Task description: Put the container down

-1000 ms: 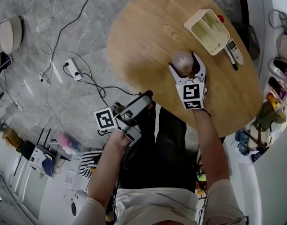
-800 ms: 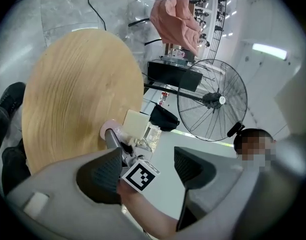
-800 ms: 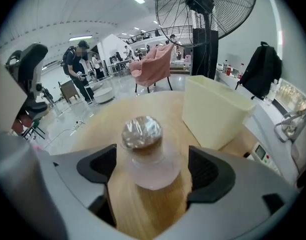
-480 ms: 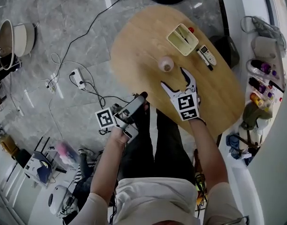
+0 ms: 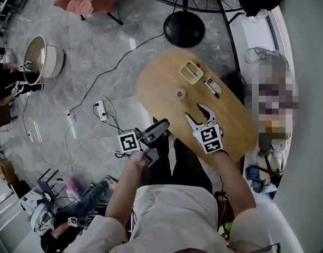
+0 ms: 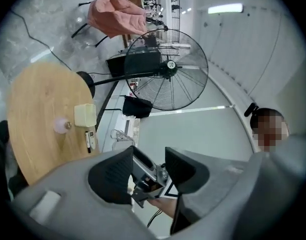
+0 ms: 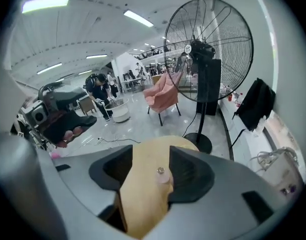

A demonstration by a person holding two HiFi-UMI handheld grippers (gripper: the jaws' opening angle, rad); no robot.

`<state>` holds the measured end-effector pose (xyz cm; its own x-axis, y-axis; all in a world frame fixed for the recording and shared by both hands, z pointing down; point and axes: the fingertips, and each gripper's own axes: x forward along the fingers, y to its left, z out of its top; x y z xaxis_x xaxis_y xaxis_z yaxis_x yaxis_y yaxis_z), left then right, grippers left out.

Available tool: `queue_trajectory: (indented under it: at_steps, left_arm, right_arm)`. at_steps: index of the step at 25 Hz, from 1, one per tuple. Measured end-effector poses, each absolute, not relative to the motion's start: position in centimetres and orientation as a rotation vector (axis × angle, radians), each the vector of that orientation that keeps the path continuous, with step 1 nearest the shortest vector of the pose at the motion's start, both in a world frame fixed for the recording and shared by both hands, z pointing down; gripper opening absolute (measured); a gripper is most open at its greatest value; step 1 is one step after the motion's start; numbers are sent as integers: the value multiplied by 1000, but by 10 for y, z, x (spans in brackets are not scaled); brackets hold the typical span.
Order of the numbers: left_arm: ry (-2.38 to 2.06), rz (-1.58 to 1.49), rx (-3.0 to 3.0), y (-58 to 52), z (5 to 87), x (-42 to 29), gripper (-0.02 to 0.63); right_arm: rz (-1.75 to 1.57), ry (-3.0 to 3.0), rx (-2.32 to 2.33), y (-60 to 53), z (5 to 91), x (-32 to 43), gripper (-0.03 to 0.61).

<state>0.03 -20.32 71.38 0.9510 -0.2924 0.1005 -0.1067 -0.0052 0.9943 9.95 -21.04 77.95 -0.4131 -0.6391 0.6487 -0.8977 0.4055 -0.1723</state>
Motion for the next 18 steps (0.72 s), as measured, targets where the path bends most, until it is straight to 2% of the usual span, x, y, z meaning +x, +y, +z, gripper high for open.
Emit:
queue_trajectory:
  at_steps: [7, 18]
  left_arm:
    - [-397, -19, 1839, -183, 623, -16, 119]
    - [-368, 137, 2179, -150, 528, -67, 81]
  right_arm:
    - [659, -2225, 1351, -166, 670, 98, 169]
    - [506, -2207, 1571, -123, 542, 77, 84]
